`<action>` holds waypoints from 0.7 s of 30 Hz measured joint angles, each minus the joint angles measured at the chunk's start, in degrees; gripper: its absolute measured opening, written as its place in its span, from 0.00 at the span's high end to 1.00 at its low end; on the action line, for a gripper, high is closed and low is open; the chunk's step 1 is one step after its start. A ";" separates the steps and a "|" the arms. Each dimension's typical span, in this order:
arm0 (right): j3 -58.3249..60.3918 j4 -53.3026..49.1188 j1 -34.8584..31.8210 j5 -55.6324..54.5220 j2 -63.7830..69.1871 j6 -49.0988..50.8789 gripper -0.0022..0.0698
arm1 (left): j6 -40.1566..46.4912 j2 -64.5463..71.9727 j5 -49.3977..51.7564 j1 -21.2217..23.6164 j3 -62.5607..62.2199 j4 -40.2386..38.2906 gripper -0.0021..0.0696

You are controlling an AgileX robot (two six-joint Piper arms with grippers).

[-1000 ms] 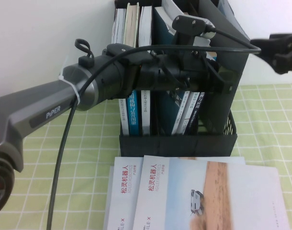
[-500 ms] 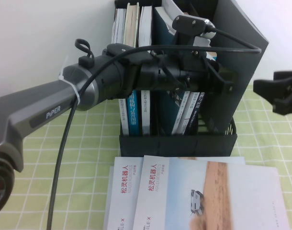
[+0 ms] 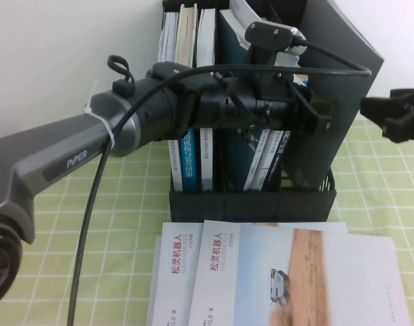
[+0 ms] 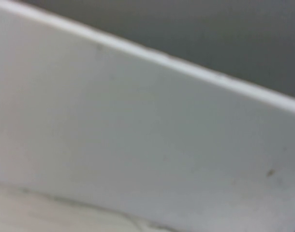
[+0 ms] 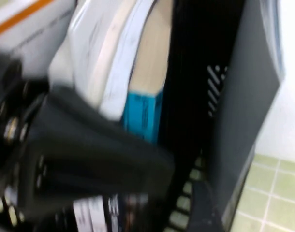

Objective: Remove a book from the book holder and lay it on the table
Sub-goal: Hold the bookshelf, then pick up the right side book from the book shelf

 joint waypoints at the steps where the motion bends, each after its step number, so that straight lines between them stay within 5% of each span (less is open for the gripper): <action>1: -0.79 0.00 0.00 0.11 0.62 0.82 0.37 | 0.00 0.00 0.00 0.00 -0.04 0.00 0.98; 13: -12.29 0.20 0.00 5.18 13.70 5.63 0.42 | 0.25 0.09 0.00 0.00 -0.13 -0.10 0.98; 16: -14.37 0.20 0.00 9.20 17.42 5.72 0.53 | 0.91 0.09 0.00 0.00 -0.13 -0.10 0.98; 21: -15.05 0.10 0.00 14.39 19.10 5.72 0.85 | 1.25 0.09 -0.09 0.00 -0.13 -0.10 0.98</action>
